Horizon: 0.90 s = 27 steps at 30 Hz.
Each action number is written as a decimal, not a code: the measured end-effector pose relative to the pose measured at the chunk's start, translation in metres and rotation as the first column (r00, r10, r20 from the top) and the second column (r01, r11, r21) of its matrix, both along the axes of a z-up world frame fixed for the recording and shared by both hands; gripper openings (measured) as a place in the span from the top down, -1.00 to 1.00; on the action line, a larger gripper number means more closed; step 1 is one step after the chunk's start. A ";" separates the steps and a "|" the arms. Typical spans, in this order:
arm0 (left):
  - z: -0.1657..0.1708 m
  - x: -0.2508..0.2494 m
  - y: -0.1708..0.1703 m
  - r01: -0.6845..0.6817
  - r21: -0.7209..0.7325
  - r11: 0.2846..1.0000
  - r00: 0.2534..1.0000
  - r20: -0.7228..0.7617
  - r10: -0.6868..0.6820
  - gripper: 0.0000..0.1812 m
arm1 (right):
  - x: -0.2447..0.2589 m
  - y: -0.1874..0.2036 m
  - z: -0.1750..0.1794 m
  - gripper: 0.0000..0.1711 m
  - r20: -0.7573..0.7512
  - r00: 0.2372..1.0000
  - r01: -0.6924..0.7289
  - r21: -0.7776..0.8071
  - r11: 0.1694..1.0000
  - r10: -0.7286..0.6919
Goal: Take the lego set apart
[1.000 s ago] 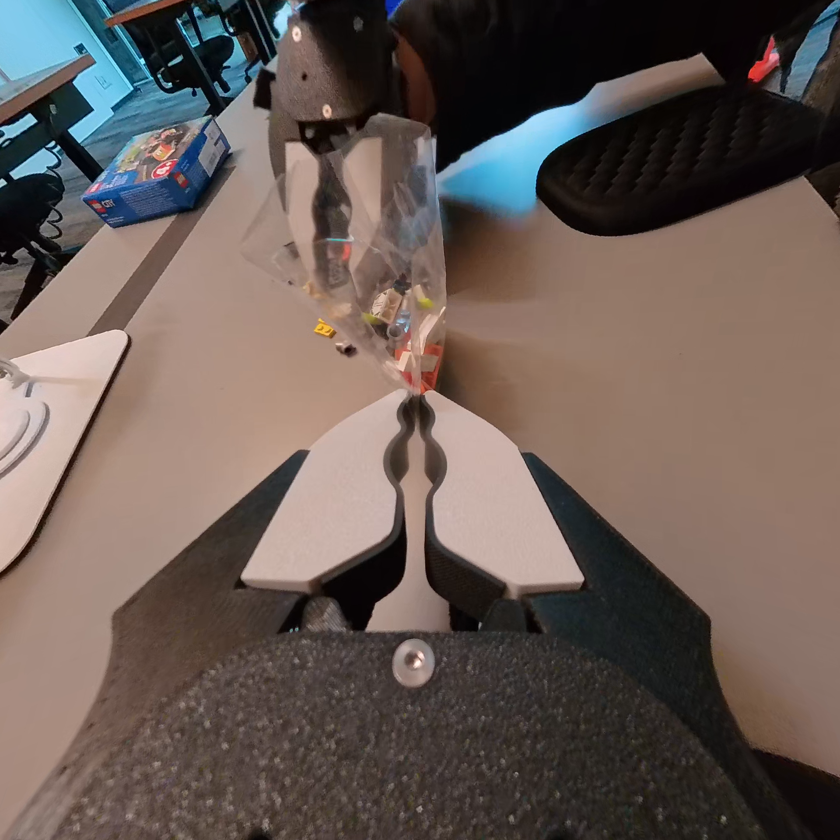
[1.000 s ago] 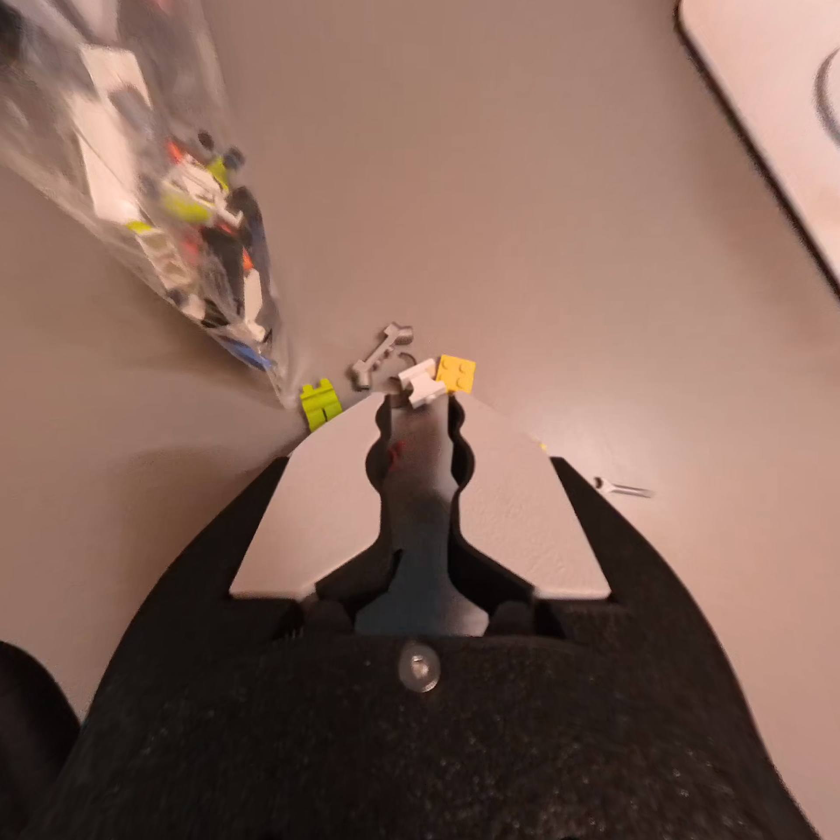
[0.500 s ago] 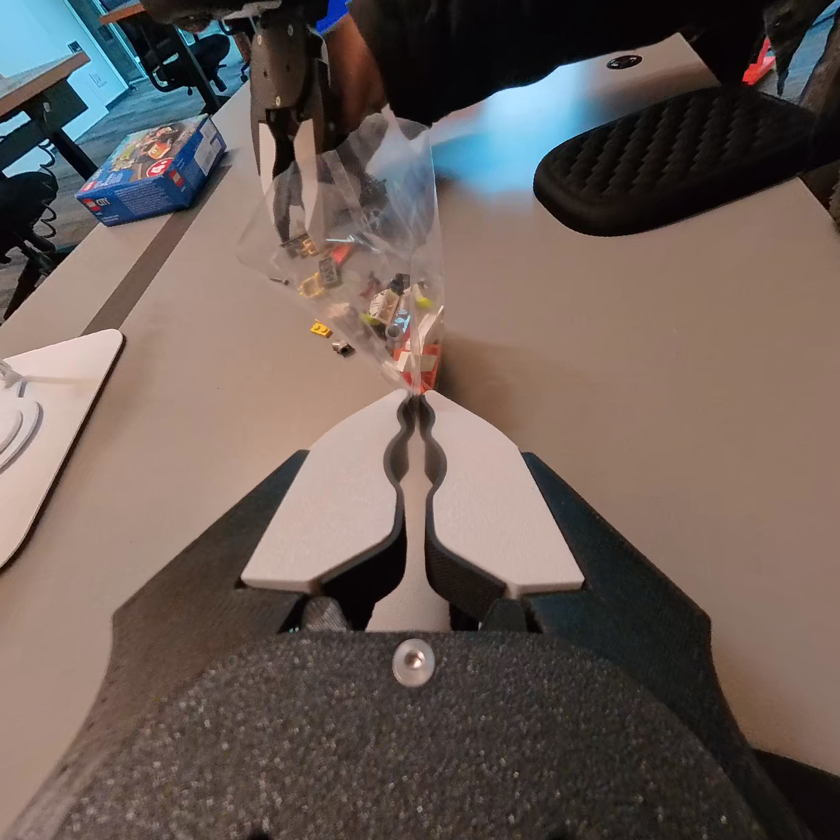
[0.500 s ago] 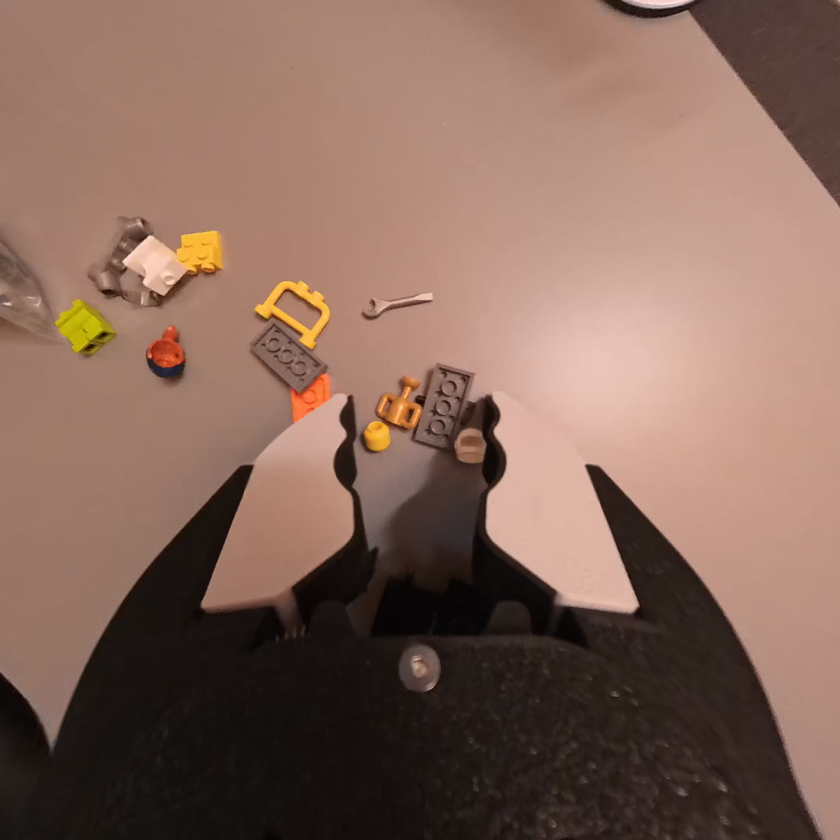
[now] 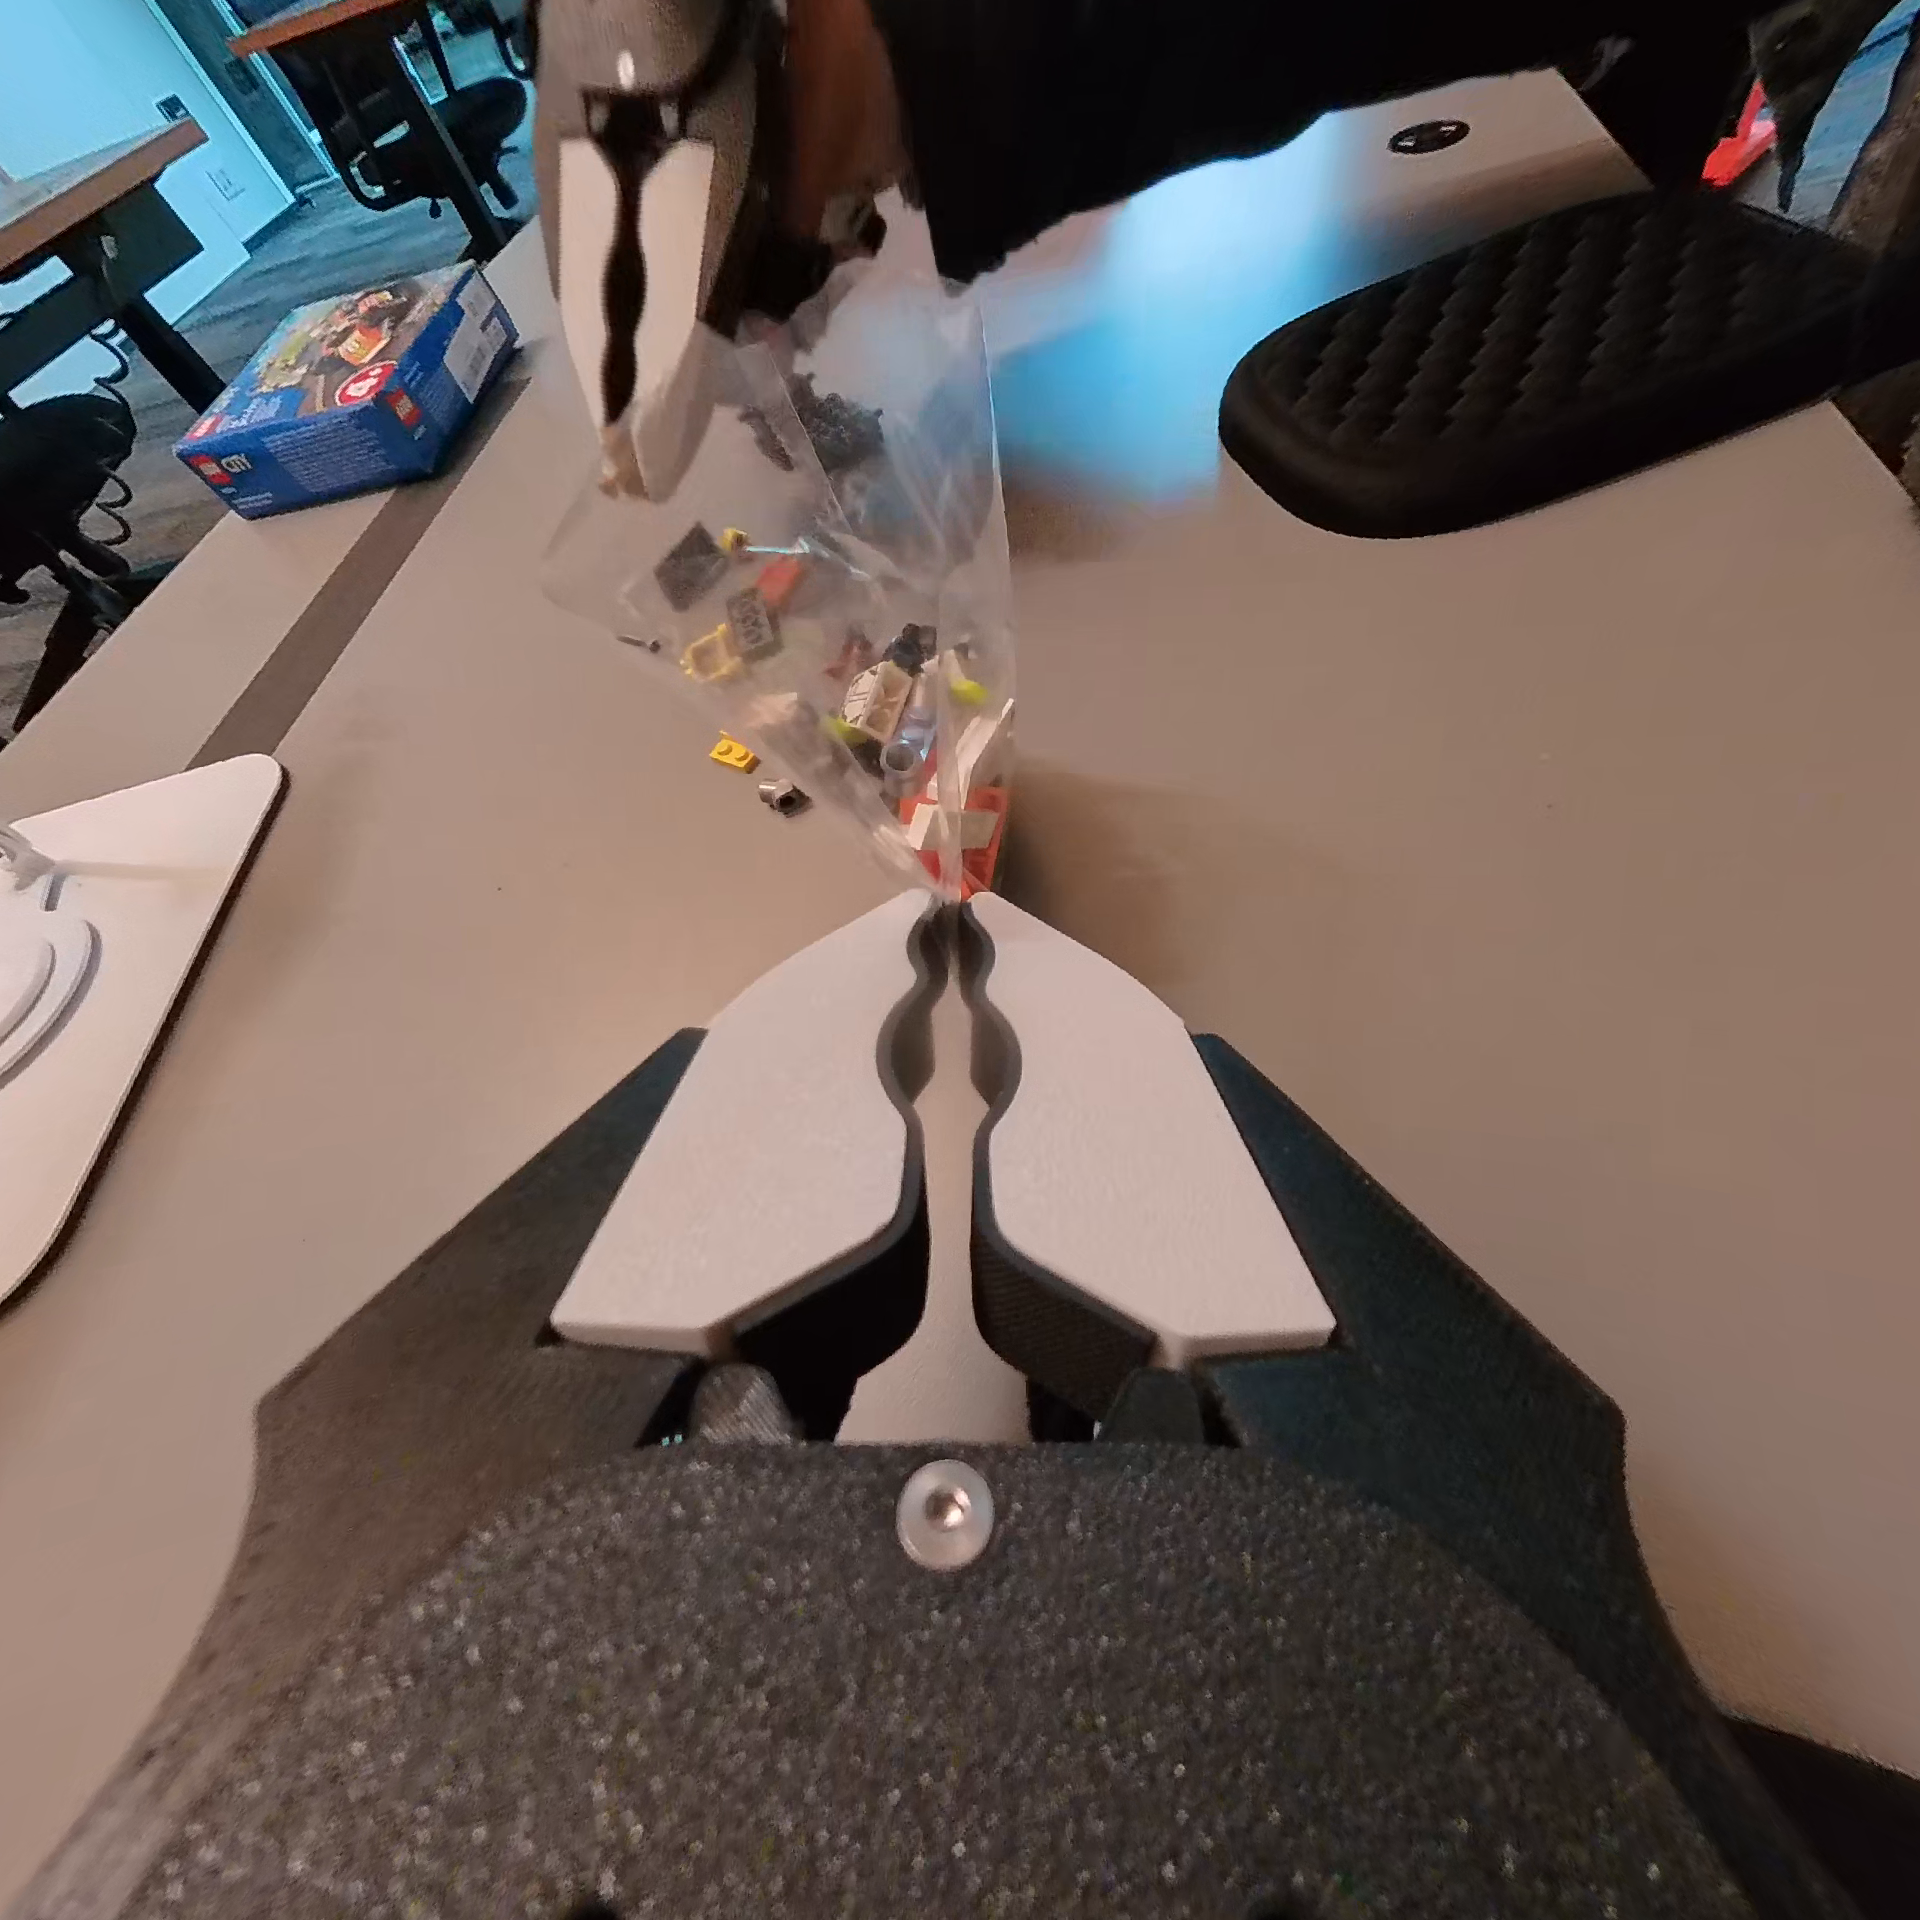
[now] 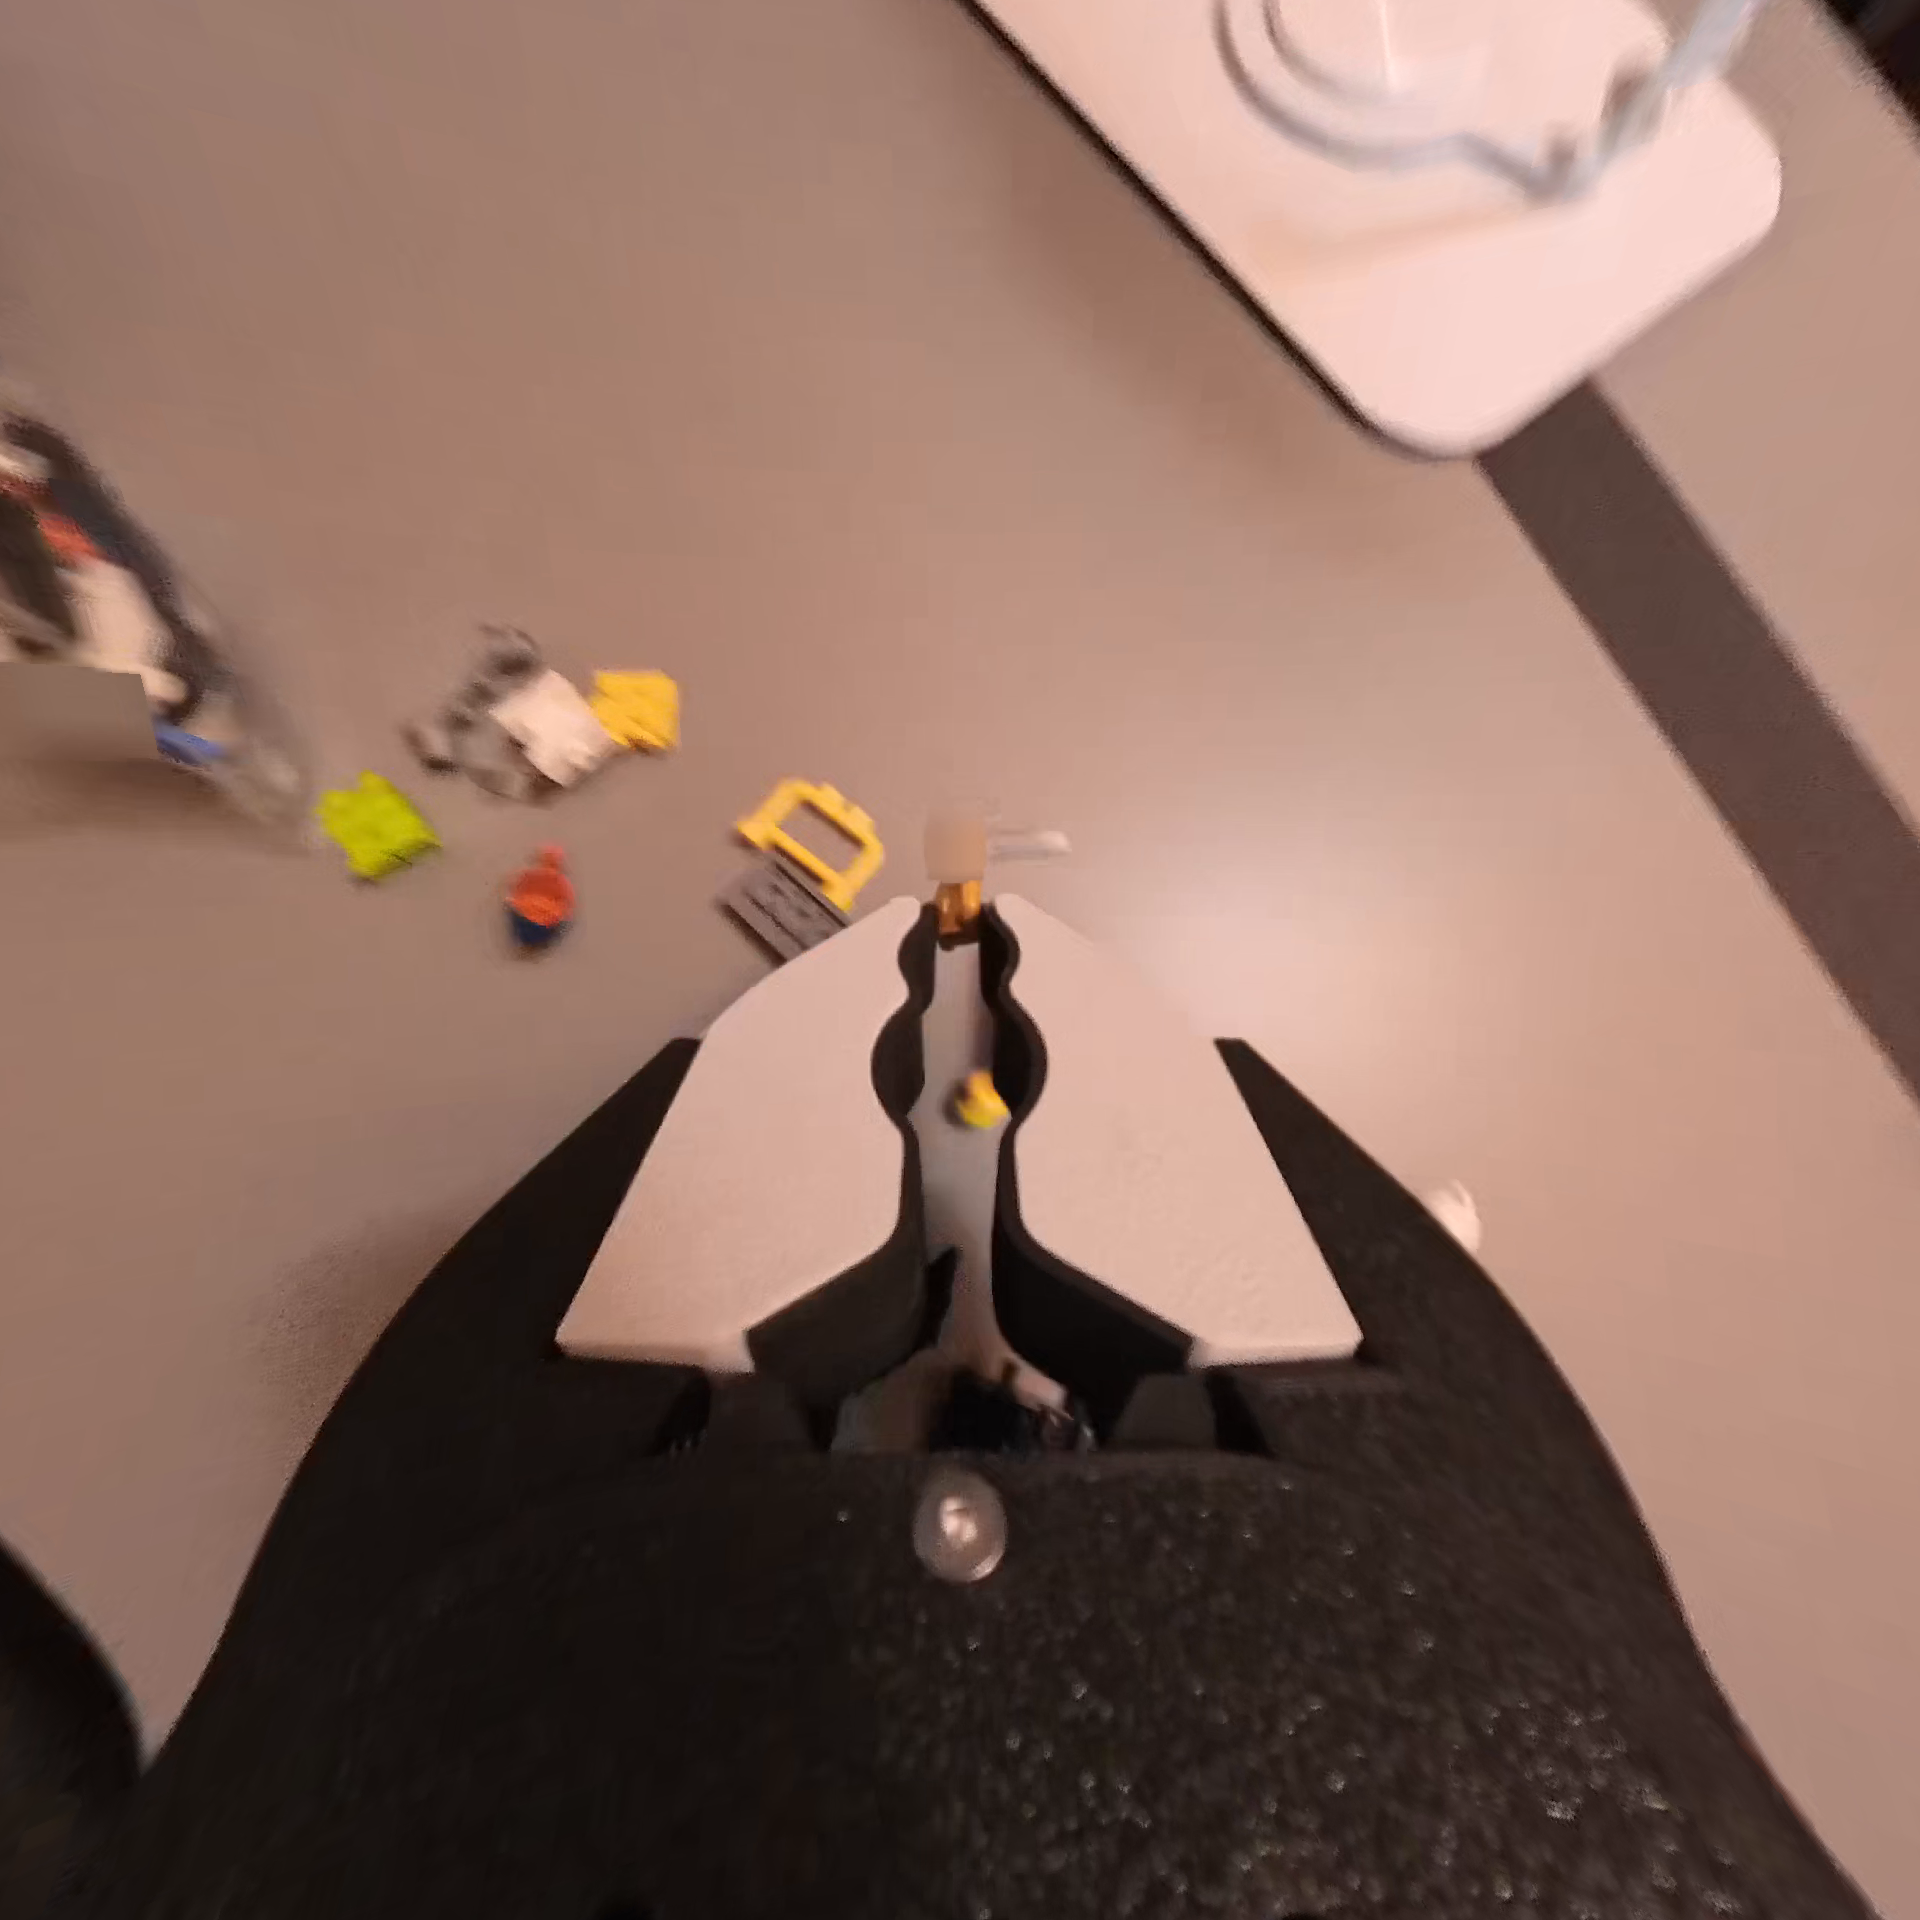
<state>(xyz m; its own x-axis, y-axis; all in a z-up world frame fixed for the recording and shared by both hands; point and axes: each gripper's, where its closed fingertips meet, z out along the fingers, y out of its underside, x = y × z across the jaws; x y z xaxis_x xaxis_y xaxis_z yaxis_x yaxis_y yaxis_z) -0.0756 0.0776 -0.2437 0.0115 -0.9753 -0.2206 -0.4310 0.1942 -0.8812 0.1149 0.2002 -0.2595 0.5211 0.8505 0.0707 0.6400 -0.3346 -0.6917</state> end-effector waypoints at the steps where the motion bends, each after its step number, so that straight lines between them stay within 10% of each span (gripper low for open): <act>1: 0.000 0.000 0.000 0.001 0.000 1.000 1.000 -0.001 -0.001 0.99 | -0.013 -0.007 0.013 0.91 -0.019 0.999 -0.038 0.023 0.999 0.039; 7: -0.001 0.001 0.000 0.001 0.004 1.000 1.000 -0.004 -0.001 0.99 | -0.106 -0.065 0.092 0.91 -0.151 0.932 -0.313 0.126 0.942 0.330; 15: -0.001 0.001 0.000 0.002 0.005 1.000 1.000 -0.007 -0.002 0.99 | -0.149 -0.100 0.098 0.60 -0.136 0.872 -0.449 0.157 0.879 0.470; 27: -0.002 0.001 0.000 0.002 0.007 1.000 1.000 -0.008 -0.002 0.99 | 0.006 0.013 0.021 0.57 -0.085 0.986 0.148 0.084 0.985 -0.141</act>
<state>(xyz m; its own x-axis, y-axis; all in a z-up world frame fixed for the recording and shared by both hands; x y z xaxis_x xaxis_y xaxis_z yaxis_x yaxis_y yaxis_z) -0.0746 0.0775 -0.2453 0.0076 -0.9738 -0.2275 -0.4377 0.2013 -0.8763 0.1208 0.2129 -0.2381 0.6450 0.7580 0.0973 0.5318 -0.3538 -0.7694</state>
